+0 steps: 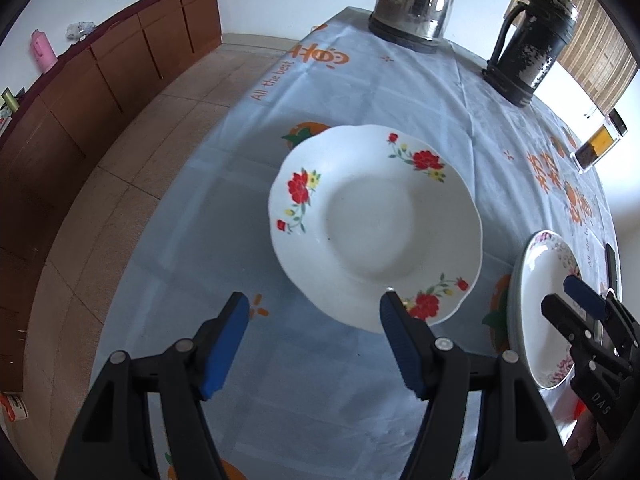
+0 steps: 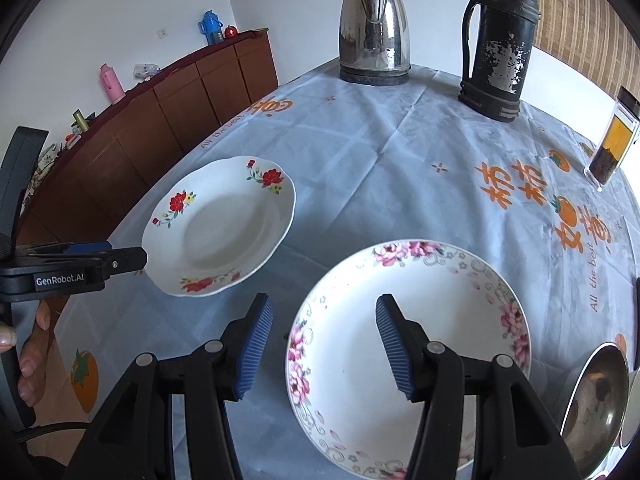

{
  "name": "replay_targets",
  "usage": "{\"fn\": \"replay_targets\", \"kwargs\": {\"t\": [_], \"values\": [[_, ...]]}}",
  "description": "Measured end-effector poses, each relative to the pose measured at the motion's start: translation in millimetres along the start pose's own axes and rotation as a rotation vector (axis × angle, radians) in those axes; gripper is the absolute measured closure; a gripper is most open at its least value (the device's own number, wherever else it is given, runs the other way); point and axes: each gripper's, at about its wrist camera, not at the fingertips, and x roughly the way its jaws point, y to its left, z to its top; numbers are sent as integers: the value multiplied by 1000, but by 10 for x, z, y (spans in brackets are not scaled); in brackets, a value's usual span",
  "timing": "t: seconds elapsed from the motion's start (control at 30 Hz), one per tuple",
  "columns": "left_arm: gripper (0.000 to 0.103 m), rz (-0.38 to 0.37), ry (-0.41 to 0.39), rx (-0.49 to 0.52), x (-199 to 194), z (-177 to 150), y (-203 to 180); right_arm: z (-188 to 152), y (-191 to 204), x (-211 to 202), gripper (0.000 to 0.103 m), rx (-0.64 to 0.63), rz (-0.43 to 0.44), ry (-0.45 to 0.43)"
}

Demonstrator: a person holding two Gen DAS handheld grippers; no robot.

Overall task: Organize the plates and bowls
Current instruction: 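Move both grippers to the rim of the red-flower white plate, then close both grippers on the rim of the red-flower plate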

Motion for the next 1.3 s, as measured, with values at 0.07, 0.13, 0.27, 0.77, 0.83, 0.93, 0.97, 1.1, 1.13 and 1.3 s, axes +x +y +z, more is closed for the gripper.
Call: {"fn": "replay_targets", "kwargs": {"t": [0.07, 0.13, 0.27, 0.77, 0.83, 0.93, 0.97, 1.1, 1.13, 1.3], "values": [[34, 9, -2, 5, 26, 44, 29, 49, 21, 39, 47, 3, 3, 1], [34, 17, -1, 7, 61, 95, 60, 105, 51, 84, 47, 3, 6, 2], [34, 26, -3, 9, 126, 200, 122, 235, 118, 188, 52, 5, 25, 9], [34, 42, 24, 30, 387, 458, 182, 566, 349, 691, 60, -44, 17, 85], [34, 39, 26, 27, 401, 470, 190, 576, 351, 737, 61, -42, 16, 94], [34, 39, 29, 31, 425, 479, 180, 590, 367, 792, 64, -47, 19, 108], [34, 39, 32, 33, 436, 481, 175, 591, 374, 809, 66, -50, 20, 113], [36, 42, 40, 45, 486, 480, 150, 600, 399, 889, 67, -55, 18, 138], [36, 46, 43, 47, 497, 479, 147, 596, 406, 909, 68, -59, 13, 144], [59, 48, 52, 62, 549, 490, 126, 570, 413, 963, 76, -62, 10, 159]]}}
